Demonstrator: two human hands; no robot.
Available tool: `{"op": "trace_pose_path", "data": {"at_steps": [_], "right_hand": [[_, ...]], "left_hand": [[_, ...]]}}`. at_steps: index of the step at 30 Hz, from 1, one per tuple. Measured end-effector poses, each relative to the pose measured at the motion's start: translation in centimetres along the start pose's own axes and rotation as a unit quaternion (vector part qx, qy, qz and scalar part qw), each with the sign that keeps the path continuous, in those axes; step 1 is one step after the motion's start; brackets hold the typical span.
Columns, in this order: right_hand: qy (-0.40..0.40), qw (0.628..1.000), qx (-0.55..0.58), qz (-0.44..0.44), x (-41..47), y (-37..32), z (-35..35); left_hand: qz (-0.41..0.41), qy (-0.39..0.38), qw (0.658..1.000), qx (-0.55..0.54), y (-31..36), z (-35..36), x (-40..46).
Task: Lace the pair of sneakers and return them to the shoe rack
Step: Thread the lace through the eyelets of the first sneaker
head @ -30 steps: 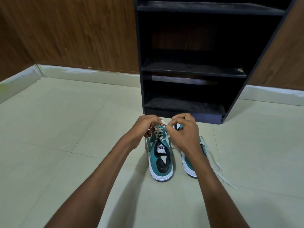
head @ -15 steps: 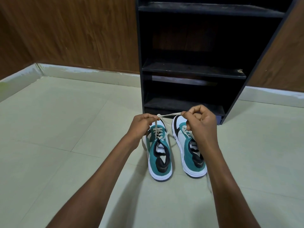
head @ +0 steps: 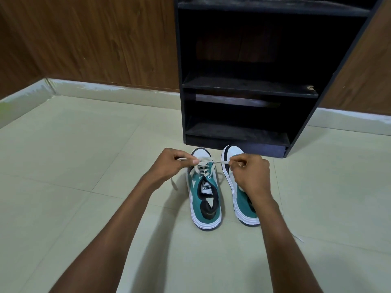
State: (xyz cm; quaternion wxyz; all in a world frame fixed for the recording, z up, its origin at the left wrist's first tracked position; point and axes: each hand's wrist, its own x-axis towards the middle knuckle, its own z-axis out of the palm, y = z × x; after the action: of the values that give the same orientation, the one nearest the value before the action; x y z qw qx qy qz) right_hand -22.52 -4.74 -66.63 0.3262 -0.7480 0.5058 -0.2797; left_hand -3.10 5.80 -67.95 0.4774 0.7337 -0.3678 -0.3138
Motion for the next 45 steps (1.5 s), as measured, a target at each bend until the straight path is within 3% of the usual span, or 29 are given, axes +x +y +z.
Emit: {"op": "trace_pose_path", "data": {"at_steps": [4,8,13,18,23,29,32,35,37,41,43,45], "right_hand": [[0.074,0.99,-0.119,0.031,-0.4,-0.1,-1.1],[0.026,0.977,-0.211,0.01,-0.6,0.1,-0.9],[-0.051,0.961,-0.258,-0.087,-0.8,0.3,0.6],[-0.121,0.958,-0.213,-0.146,-0.8,0.1,2.2],[-0.1,0.971,-0.19,-0.101,-0.8,0.2,2.5],[-0.083,0.987,-0.132,-0.037,0.0,1.5,0.5],[-0.128,0.977,-0.166,-0.027,-0.1,1.4,-0.6],[-0.181,0.98,-0.077,-0.021,-0.2,0.8,-1.7],[-0.197,0.979,0.043,0.004,-0.3,0.2,-2.0],[-0.184,0.948,0.257,0.03,-0.2,-0.3,0.3],[-0.175,0.904,0.386,0.061,-0.4,-0.7,2.1],[-0.175,0.815,0.542,0.11,-1.1,-1.4,3.3]], "left_hand": [[-0.023,0.063,0.985,0.158,-2.9,-1.1,0.4],[0.002,0.057,0.955,0.29,-3.8,-0.4,0.4],[0.115,-0.005,0.971,0.211,-2.8,1.6,0.0],[0.132,-0.001,0.971,0.201,-2.3,2.1,0.0],[0.108,0.015,0.953,0.281,-1.9,2.0,-0.1],[0.054,0.1,0.936,0.333,-2.7,1.1,-0.4],[-0.009,0.079,0.971,0.226,-2.5,1.5,-0.9],[-0.074,0.078,0.994,-0.027,-1.6,1.4,-1.1],[-0.081,0.057,0.976,-0.194,-1.1,1.7,-1.0],[-0.041,0.015,0.909,-0.415,-0.8,2.7,-1.6],[-0.037,0.018,0.876,-0.481,-0.5,3.2,-1.9],[-0.051,0.045,0.855,-0.514,-0.3,4.0,-1.9]]}}
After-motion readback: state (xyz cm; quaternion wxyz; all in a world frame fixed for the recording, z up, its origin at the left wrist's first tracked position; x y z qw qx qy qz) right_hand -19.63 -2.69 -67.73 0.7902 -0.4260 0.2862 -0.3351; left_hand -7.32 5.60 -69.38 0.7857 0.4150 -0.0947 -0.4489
